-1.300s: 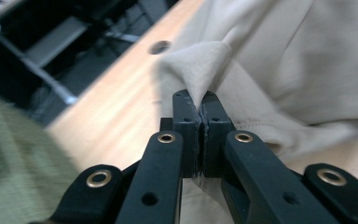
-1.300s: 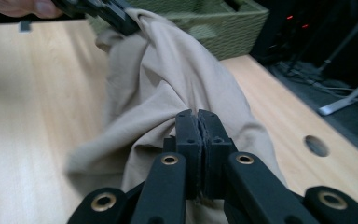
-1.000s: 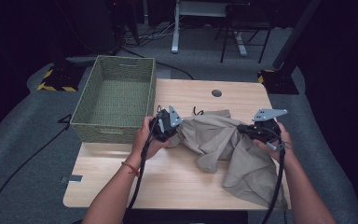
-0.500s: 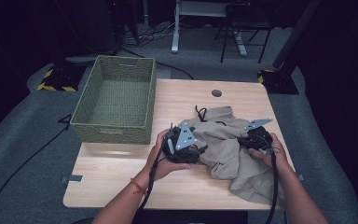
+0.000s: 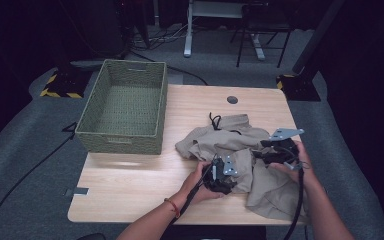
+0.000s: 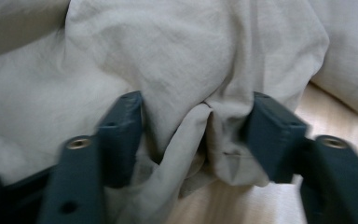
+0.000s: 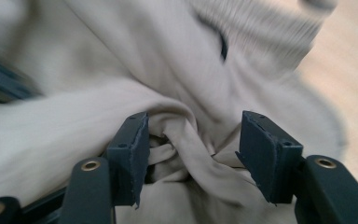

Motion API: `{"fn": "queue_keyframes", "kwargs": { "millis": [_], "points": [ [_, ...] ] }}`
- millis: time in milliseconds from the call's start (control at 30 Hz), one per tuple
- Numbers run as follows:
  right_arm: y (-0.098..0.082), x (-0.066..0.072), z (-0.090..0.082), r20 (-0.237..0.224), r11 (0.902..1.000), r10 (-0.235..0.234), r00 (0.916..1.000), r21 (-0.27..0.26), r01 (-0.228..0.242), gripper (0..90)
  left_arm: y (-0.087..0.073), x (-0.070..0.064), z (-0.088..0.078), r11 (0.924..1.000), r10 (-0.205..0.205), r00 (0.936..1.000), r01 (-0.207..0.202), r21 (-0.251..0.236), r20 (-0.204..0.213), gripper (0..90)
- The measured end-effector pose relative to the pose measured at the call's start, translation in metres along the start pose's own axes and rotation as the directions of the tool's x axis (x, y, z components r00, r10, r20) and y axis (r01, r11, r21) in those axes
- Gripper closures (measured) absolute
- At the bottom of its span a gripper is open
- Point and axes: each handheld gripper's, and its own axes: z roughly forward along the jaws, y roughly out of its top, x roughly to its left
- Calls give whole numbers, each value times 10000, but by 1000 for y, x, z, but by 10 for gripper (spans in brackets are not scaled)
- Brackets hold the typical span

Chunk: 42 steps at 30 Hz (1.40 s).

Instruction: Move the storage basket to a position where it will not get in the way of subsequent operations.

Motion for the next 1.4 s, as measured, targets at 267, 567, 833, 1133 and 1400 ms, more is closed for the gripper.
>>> {"fn": "queue_keyframes", "kwargs": {
  "millis": [267, 567, 833, 1133, 1400],
  "points": [
    [-29, -30, -31, 1280, 9996, 27, 9918, 285, -64, 594, -14, 18, -10, 9962, 598, 9963, -557, 663, -615, 786],
    [-67, 4, 0, -1255, 9940, -888, 9881, 530, 960, 635, -44, 52, -52, 9982, -191, 9952, 244, 545, -960, 812],
    [-53, 80, 2, -2717, 9688, -2297, 9346, 284, 2463, 533, -48, 48, -98, 9998, -150, 9876, 130, -142, -1561, 823],
    [22, 40, -9, -265, 9800, -1374, 9902, -1490, 1320, 424, -73, 44, -99, 9999, -132, 9939, 120, -116, -1097, 823],
    [46, 8, 80, -831, 9794, -1595, 9837, 1120, 1683, 719, -79, 43, -95, 9999, -81, 9969, 76, -67, -785, 823]
  ]
}}
